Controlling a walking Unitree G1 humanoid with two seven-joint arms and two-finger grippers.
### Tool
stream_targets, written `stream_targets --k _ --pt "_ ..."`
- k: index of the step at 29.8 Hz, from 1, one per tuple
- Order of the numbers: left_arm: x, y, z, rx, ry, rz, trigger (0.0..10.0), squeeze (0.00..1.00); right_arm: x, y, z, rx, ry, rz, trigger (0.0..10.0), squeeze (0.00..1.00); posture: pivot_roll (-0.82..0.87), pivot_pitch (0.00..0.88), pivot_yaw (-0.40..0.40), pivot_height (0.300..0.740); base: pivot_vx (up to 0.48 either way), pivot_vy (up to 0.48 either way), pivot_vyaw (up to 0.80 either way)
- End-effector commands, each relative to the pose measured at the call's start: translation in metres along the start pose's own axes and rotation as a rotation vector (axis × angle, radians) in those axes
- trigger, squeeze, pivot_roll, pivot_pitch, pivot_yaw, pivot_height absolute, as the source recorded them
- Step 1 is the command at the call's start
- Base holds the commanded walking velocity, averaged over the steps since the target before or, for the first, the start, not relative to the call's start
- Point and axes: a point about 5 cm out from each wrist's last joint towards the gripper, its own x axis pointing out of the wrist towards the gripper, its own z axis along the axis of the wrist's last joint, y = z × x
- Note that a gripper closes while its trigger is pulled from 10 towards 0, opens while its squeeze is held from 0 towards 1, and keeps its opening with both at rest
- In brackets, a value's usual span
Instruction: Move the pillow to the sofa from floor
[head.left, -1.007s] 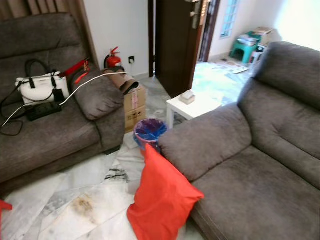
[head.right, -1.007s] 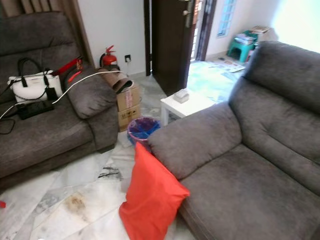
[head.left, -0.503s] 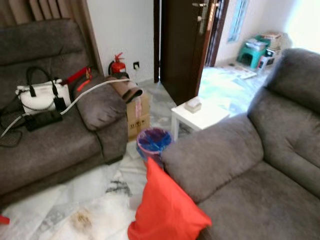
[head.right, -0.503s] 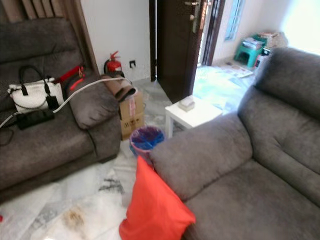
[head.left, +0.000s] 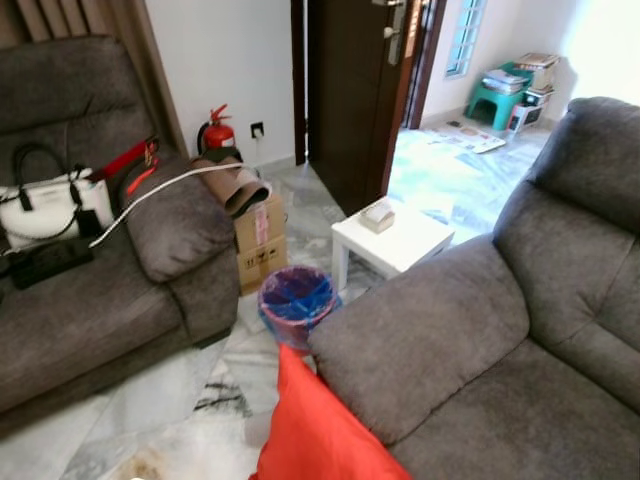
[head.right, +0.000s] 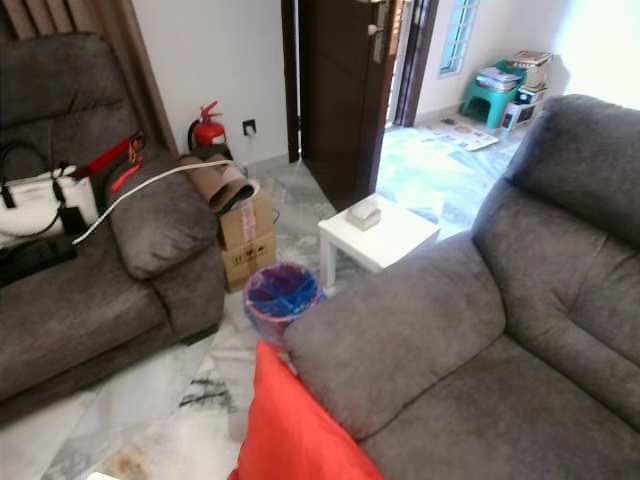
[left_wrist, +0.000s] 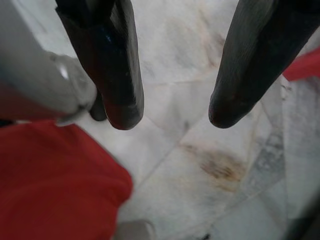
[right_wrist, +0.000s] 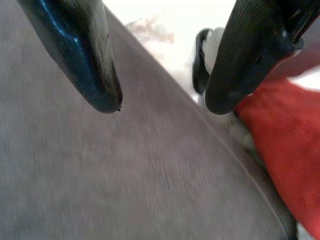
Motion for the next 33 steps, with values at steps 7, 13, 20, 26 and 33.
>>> stream_targets --k 7,13,20,26,33 --pt "-0.004 0.001 -0.014 0.003 0.046 0.002 10.0 0.00 0.000 0.007 -0.005 0.019 0.011 0.026 10.0 0.00 0.10 0.044 0.006 0.740 0.000 0.000 0.00" --pt "-0.004 0.001 -0.013 0.003 0.043 0.001 10.0 0.00 0.005 0.019 0.014 0.018 -0.061 0.103 10.0 0.00 0.10 0.048 0.008 0.740 0.000 0.000 0.00" --pt "-0.004 0.001 -0.012 0.004 0.039 -0.003 10.0 0.00 0.010 0.035 0.039 -0.008 -0.146 0.174 10.0 0.00 0.10 0.053 0.009 0.740 0.000 0.000 0.00" --pt "-0.004 0.001 -0.012 0.002 0.035 -0.001 10.0 0.00 0.013 0.043 0.053 -0.023 -0.178 0.189 10.0 0.00 0.12 0.057 0.005 0.740 0.000 0.000 0.80" --pt "-0.005 0.002 -0.015 0.004 0.043 -0.002 10.0 0.00 0.012 0.041 0.049 0.026 -0.175 0.186 10.0 0.00 0.11 0.064 0.009 0.740 0.000 0.000 0.23"
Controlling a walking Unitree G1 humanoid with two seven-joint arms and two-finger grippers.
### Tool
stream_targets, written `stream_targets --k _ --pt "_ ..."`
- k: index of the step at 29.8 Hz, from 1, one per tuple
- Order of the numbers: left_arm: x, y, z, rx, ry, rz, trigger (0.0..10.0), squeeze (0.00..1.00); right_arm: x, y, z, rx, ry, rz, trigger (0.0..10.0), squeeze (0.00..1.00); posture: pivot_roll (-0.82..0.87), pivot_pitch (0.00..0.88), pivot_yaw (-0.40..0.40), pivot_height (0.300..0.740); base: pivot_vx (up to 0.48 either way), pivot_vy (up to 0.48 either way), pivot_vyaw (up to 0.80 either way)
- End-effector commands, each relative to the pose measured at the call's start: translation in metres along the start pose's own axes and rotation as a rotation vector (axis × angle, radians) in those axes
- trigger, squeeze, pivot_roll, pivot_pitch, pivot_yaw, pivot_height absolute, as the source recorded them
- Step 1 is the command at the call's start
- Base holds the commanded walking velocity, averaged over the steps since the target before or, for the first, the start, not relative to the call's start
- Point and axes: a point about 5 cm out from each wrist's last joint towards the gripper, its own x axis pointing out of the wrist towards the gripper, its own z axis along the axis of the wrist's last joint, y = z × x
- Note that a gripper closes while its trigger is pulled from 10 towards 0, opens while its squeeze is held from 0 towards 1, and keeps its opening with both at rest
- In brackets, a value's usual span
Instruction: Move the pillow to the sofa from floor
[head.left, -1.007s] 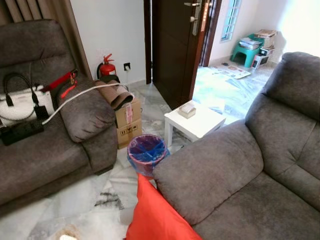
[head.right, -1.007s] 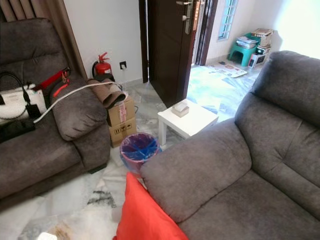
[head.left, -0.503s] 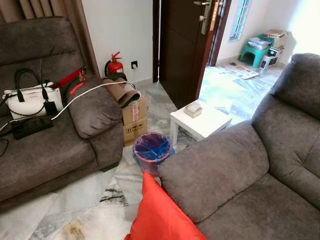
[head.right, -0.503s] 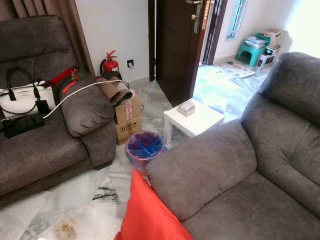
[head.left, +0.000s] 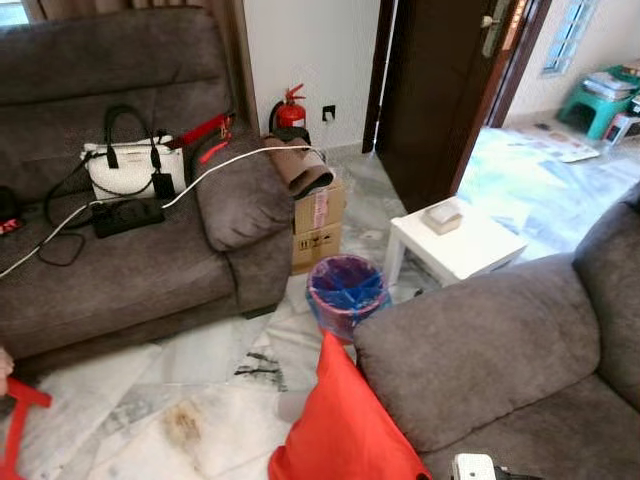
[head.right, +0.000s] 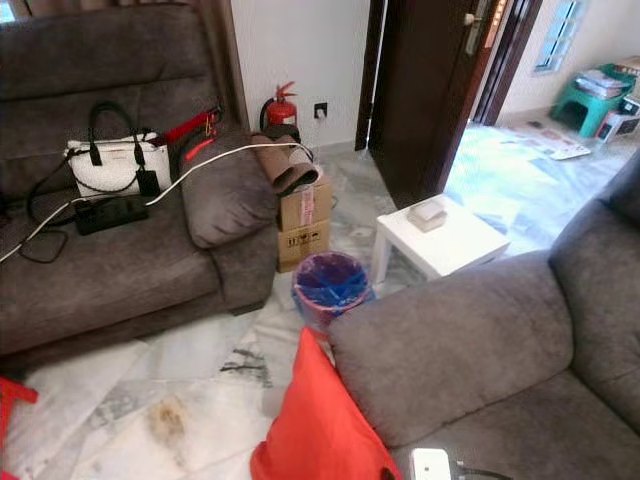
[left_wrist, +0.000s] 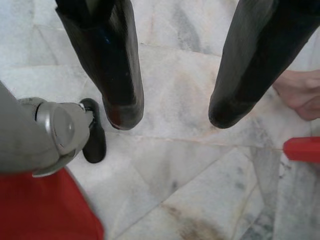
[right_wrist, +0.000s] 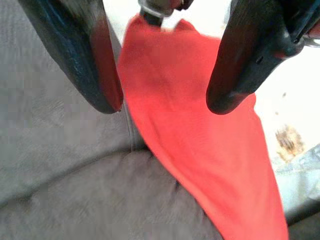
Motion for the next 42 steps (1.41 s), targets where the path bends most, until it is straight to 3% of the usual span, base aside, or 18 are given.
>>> stream_targets --k 1,12,16,31,32,34,35,37,38,39,40,41,42 --pt "0.000 0.000 -0.001 0.008 0.007 -0.004 10.0 0.00 -0.002 -0.003 -0.003 0.021 0.001 -0.015 10.0 0.00 0.11 0.066 0.010 0.740 0.000 0.000 0.00" --pt "0.000 0.001 0.000 0.018 0.004 -0.008 10.0 0.00 -0.001 -0.001 -0.001 -0.024 -0.004 -0.004 10.0 0.00 0.12 0.068 0.015 0.740 0.000 0.000 0.28" --pt "0.000 0.002 0.000 0.019 0.004 -0.008 10.0 0.00 -0.001 0.000 0.000 0.007 -0.019 -0.005 10.0 0.00 0.12 0.068 0.018 0.740 0.000 0.000 0.76" --pt "0.000 0.000 0.001 0.028 -0.002 -0.016 10.0 0.00 0.006 0.001 0.024 0.170 -0.130 0.005 10.0 0.00 0.12 0.071 0.018 0.740 0.000 0.000 0.00" --pt "0.000 0.000 0.001 0.028 -0.003 -0.016 10.0 0.00 0.006 0.001 0.025 0.172 -0.138 0.010 10.0 0.85 0.12 0.072 0.018 0.740 0.000 0.000 0.00" --pt "0.000 -0.001 0.002 0.028 -0.004 -0.017 10.0 0.00 0.006 0.001 0.027 0.175 -0.154 0.013 10.0 0.85 0.12 0.073 0.018 0.740 0.000 0.000 0.00" --pt "0.000 -0.001 0.002 0.026 -0.010 -0.016 10.0 0.00 0.006 0.000 0.030 0.203 -0.178 0.005 10.0 1.00 0.12 0.075 0.018 0.740 0.000 0.000 0.00" --pt "0.000 -0.001 0.002 0.026 -0.011 -0.016 10.0 0.00 0.006 -0.001 0.031 0.228 -0.192 0.004 10.0 0.96 0.12 0.075 0.018 0.740 0.000 0.000 0.00" --pt "0.000 -0.001 0.002 0.027 -0.011 -0.017 10.0 0.00 0.006 -0.001 0.032 0.260 -0.203 0.012 10.0 0.90 0.12 0.075 0.020 0.740 0.000 0.000 0.00" --pt "0.000 -0.001 0.002 0.028 -0.011 -0.018 10.0 0.00 0.006 0.001 0.032 0.254 -0.198 0.025 10.0 0.31 0.12 0.075 0.020 0.740 0.000 0.000 0.00" --pt "0.000 -0.001 0.002 0.028 -0.011 -0.018 10.0 0.00 0.006 0.001 0.032 0.254 -0.198 0.025 10.0 0.31 0.12 0.075 0.020 0.740 0.000 0.000 0.00" --pt "0.001 -0.001 0.003 0.030 -0.011 -0.019 10.0 0.00 0.006 0.002 0.031 0.250 -0.195 0.029 10.0 0.00 0.12 0.075 0.020 0.740 0.000 0.000 0.00" --pt "0.001 -0.001 0.003 0.031 -0.011 -0.019 10.0 0.00 0.007 0.002 0.031 0.249 -0.195 0.029 10.0 0.00 0.12 0.076 0.021 0.740 0.000 0.000 0.00"
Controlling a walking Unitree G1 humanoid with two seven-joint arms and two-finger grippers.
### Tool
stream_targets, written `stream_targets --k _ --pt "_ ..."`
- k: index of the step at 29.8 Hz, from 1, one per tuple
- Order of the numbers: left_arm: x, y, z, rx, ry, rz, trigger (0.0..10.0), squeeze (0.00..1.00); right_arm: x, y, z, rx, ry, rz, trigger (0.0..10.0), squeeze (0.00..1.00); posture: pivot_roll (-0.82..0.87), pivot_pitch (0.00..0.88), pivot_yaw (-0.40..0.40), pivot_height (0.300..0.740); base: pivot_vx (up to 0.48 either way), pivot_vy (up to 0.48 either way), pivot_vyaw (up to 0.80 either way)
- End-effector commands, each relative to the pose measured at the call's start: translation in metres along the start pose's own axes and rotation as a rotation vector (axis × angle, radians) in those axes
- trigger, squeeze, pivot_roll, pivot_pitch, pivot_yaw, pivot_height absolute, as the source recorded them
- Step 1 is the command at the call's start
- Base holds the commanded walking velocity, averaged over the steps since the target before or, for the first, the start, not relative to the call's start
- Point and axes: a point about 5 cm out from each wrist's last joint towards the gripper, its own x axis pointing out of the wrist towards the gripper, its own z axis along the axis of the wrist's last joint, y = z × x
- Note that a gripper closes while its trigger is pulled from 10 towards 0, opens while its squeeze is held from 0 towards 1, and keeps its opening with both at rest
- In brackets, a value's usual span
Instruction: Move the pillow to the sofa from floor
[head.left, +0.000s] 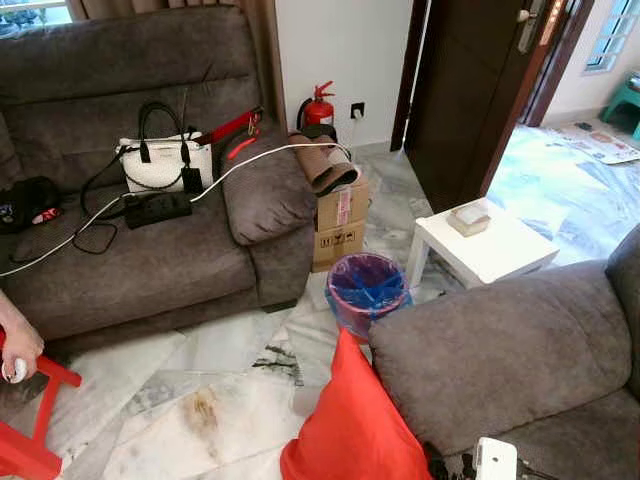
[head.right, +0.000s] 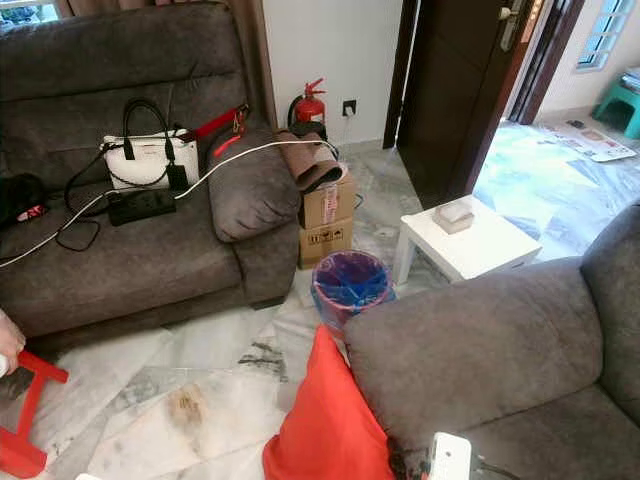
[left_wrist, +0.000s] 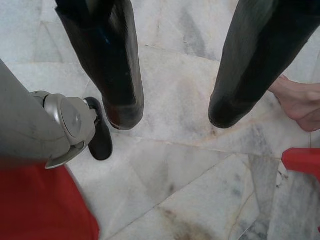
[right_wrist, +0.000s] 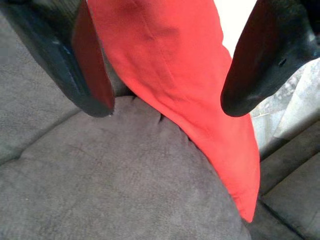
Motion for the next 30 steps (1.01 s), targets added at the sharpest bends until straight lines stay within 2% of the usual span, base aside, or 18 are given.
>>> stream_targets --k 1,9,11,12,13,14,15,18,21,30 --pt "-0.001 -0.001 -0.004 0.021 0.012 -0.010 10.0 0.00 0.002 0.004 0.001 0.020 -0.015 0.007 10.0 0.00 0.12 0.076 0.021 0.740 0.000 0.000 0.00" --pt "0.000 0.002 0.004 -0.020 -0.045 0.013 10.0 0.00 0.003 0.007 0.002 0.056 -0.022 0.036 10.0 0.00 0.12 0.075 0.023 0.740 0.000 0.000 0.00" --pt "0.002 0.010 0.028 -0.110 -0.178 0.057 10.0 0.00 0.002 0.006 0.003 0.060 -0.028 0.033 10.0 0.00 0.12 0.080 0.023 0.740 0.000 0.000 0.00" --pt "0.002 0.017 0.050 -0.176 -0.296 0.093 10.0 0.00 0.002 0.005 0.004 0.051 -0.034 0.025 10.0 0.00 0.12 0.082 0.022 0.740 0.000 0.000 0.00" --pt "0.002 0.017 0.050 -0.176 -0.296 0.093 10.0 0.00 0.002 0.005 0.004 0.051 -0.034 0.025 10.0 0.00 0.12 0.082 0.022 0.740 0.000 0.000 0.00" --pt "0.002 0.023 0.067 -0.220 -0.375 0.114 10.0 0.00 0.002 0.004 0.004 0.046 -0.037 0.022 10.0 0.00 0.13 0.082 0.021 0.740 0.000 0.000 0.00" --pt "0.002 0.026 0.075 -0.236 -0.411 0.119 10.0 0.00 0.002 0.004 0.004 0.045 -0.038 0.022 10.0 0.00 0.13 0.081 0.021 0.740 0.000 0.000 0.00" --pt "-0.001 0.034 0.100 -0.229 -0.508 0.136 10.0 0.00 0.002 0.004 0.005 0.040 -0.043 0.021 10.0 0.00 0.12 0.079 0.024 0.740 0.000 0.000 0.00" --pt "-0.003 0.036 0.110 -0.190 -0.555 0.131 10.0 0.00 0.002 0.000 0.009 0.052 -0.070 0.006 10.0 0.00 0.11 0.079 0.031 0.740 0.000 0.000 0.00" --pt "-0.009 0.032 0.107 -0.157 -0.622 0.112 10.0 0.00 -0.001 0.003 0.010 0.047 -0.136 0.020 10.0 0.00 0.11 0.079 0.033 0.740 0.000 0.000 0.00"
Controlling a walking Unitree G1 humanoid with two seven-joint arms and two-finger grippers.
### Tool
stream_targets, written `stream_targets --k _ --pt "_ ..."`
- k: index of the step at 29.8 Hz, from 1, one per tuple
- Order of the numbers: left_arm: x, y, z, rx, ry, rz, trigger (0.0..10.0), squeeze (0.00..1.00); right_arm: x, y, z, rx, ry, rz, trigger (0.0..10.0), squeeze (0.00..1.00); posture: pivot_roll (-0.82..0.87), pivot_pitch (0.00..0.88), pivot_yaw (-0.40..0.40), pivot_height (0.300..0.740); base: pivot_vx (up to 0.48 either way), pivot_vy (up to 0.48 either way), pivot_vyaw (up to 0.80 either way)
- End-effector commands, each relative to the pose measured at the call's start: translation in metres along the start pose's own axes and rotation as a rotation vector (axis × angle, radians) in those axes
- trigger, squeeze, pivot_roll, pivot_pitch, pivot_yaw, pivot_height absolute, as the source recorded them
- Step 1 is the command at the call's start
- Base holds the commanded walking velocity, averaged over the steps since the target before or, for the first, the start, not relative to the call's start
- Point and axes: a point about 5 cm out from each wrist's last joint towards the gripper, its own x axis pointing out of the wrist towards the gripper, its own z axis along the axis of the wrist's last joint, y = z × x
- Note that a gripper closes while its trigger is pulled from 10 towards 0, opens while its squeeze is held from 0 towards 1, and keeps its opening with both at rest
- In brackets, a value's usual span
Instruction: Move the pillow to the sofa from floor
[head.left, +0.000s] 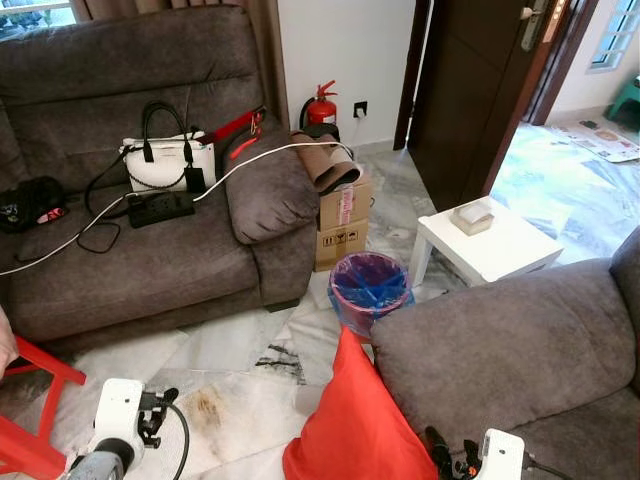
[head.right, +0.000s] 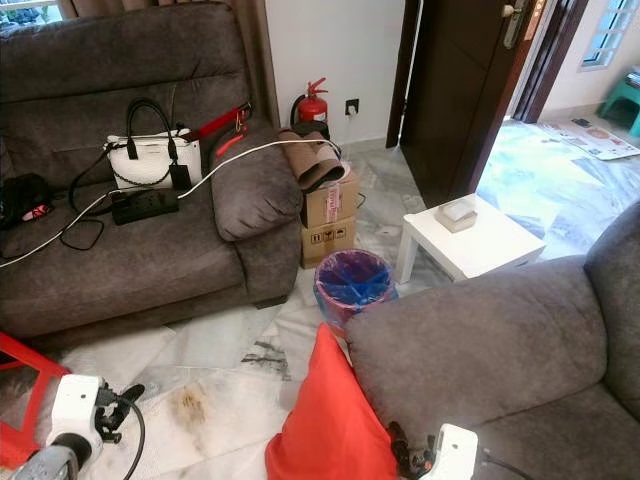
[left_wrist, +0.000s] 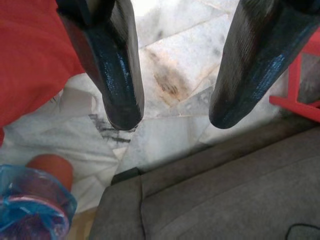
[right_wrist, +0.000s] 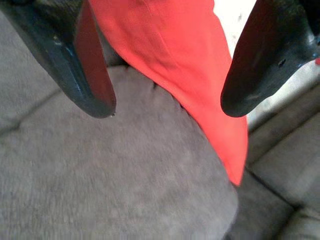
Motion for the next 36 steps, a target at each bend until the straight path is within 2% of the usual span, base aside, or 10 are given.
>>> stream_targets --k 1,6,15,20,23,31,36 --pt "-0.002 0.002 0.001 -0.002 -0.012 0.005 10.0 0.00 -0.001 0.002 0.000 0.007 -0.025 0.008 10.0 0.00 0.11 0.079 0.036 0.740 0.000 0.000 0.00" --pt "0.000 -0.001 0.003 -0.003 -0.020 -0.012 10.0 0.00 0.005 0.012 0.007 0.014 -0.064 0.044 10.0 0.00 0.11 0.061 0.052 0.740 0.000 0.000 0.00" --pt "0.001 0.002 0.003 0.016 -0.003 -0.019 10.0 0.00 0.004 0.018 0.000 0.039 -0.060 0.031 10.0 0.00 0.10 0.040 0.081 0.740 0.000 0.000 0.00" --pt "0.006 0.002 0.006 0.034 0.010 -0.014 10.0 0.00 0.003 0.015 0.003 0.046 -0.077 0.025 10.0 0.00 0.09 0.040 0.080 0.740 0.000 0.000 0.00" --pt "0.012 -0.003 0.011 0.038 0.005 -0.018 10.0 0.00 0.004 0.009 0.007 0.043 -0.085 0.010 10.0 0.00 0.09 0.041 0.073 0.740 0.000 0.000 0.00" --pt "0.022 -0.011 0.018 0.042 0.017 -0.053 10.0 0.00 0.007 0.007 0.011 0.048 -0.073 -0.005 10.0 0.00 0.06 0.022 0.052 0.740 0.000 0.000 0.00" --pt "0.026 -0.019 0.019 -0.001 0.008 -0.024 10.0 0.00 0.008 0.000 0.018 0.002 -0.061 0.013 10.0 0.00 0.05 0.019 0.008 0.740 0.000 0.000 0.00"
